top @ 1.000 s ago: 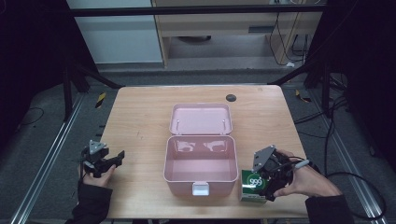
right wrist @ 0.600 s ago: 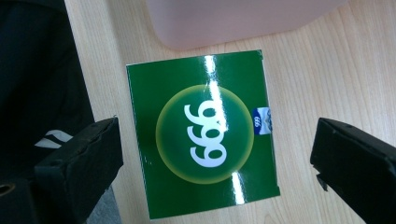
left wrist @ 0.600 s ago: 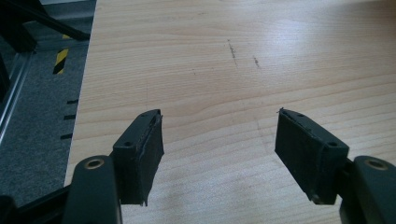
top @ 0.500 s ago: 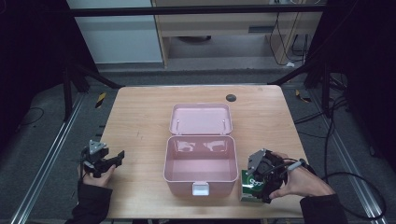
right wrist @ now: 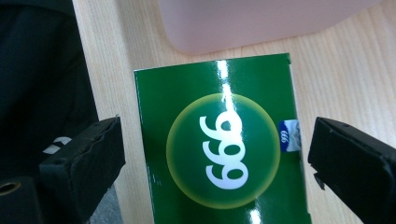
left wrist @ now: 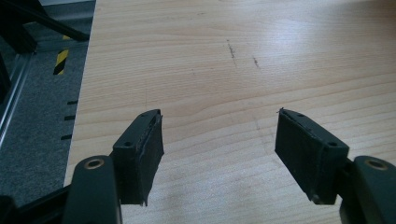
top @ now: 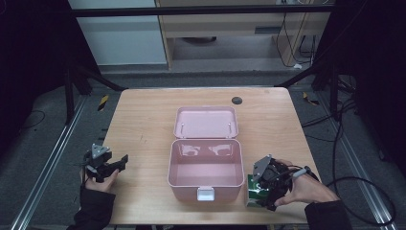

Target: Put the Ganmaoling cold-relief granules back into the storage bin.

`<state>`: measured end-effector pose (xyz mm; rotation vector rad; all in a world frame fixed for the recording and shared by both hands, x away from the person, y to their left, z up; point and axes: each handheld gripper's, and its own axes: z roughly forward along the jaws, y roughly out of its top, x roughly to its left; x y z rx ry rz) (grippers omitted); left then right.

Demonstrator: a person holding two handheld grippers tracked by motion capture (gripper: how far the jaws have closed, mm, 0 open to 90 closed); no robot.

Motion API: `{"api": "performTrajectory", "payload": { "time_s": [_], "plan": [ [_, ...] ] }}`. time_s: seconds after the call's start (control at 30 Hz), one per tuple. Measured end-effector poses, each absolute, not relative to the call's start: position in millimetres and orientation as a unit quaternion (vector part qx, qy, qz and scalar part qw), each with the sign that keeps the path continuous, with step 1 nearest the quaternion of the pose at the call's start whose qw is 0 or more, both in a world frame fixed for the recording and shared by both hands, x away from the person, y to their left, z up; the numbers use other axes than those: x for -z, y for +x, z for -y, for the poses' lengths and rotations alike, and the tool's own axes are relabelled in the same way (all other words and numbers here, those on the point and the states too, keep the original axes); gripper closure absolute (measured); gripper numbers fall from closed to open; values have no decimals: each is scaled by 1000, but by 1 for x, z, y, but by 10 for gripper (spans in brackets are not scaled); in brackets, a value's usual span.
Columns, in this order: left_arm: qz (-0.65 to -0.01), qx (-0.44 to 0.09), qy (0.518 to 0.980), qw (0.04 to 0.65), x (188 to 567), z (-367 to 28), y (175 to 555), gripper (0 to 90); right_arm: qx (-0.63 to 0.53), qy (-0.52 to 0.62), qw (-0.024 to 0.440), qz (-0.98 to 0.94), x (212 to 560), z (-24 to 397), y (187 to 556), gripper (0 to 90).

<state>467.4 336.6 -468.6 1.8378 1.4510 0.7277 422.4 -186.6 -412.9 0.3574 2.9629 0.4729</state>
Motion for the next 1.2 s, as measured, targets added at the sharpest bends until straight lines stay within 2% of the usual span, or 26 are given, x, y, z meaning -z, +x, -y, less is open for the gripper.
{"api": "performTrajectory", "payload": {
  "time_s": [0.87, 1.2],
  "plan": [
    [-557, -277, 708, 336, 470, -336, 469, 318, -135, 107, 39, -984, 438, 181, 433, 49],
    [-557, -277, 708, 335, 470, -337, 469, 318, -126, 109, 33, -986, 446, 182, 435, 95]
  ]
}}
